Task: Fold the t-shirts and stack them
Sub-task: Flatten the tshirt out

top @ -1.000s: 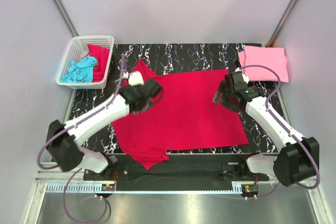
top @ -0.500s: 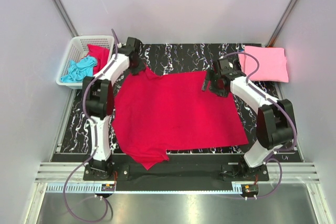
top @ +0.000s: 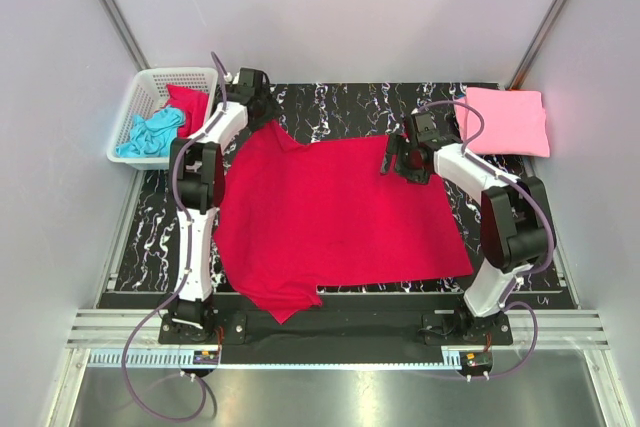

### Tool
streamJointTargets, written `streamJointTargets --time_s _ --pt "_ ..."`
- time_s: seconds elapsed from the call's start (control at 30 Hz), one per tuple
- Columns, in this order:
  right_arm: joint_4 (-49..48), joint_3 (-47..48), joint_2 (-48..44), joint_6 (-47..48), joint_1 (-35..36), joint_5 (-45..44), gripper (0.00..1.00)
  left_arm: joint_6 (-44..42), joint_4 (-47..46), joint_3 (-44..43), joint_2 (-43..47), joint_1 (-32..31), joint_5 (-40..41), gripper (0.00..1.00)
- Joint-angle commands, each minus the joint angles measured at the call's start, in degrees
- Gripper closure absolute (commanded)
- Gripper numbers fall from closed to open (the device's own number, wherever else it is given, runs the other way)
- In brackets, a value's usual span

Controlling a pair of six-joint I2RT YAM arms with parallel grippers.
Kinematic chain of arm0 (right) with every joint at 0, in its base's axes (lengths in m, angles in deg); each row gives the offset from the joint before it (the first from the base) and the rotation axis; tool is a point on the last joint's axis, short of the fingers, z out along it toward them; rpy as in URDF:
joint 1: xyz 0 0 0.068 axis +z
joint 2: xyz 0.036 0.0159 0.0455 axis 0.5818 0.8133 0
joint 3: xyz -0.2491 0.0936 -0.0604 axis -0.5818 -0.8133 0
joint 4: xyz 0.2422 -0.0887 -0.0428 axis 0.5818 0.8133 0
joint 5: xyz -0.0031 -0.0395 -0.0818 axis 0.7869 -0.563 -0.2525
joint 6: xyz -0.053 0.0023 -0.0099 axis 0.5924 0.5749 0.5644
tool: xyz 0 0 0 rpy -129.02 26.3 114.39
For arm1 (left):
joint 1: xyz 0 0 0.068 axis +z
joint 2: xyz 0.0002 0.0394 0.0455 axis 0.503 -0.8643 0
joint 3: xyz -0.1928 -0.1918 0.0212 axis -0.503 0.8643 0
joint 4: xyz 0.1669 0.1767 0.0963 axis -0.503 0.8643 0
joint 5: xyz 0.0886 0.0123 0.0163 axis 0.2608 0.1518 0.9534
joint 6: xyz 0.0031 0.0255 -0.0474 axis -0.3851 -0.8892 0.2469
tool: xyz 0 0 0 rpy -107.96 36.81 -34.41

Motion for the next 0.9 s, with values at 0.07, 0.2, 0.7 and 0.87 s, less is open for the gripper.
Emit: streamJointTargets --time_s 0.07,0.2,0.7,0.87 --pt "-2.0 1.7 1.6 0.7 -0.3 2.4 0.18 3.0 -11.8 0.6 0.1 0.0 7.3 0.39" --pt "-2.0 1.7 1.9 0.7 -0.3 2.4 0.18 5.2 -13.2 0.6 -0.5 -0.1 10.9 0.42" --pt "-1.8 0.2 -2.8 -0.4 -0.9 2.2 0.18 11.6 -5.1 -6.6 -7.3 -0.7 13.2 0.5" --pt "-1.8 0.1 -2.7 -0.2 -1.1 2.4 0.19 12.1 -4.8 -6.3 -7.6 -0.9 13.6 0.55"
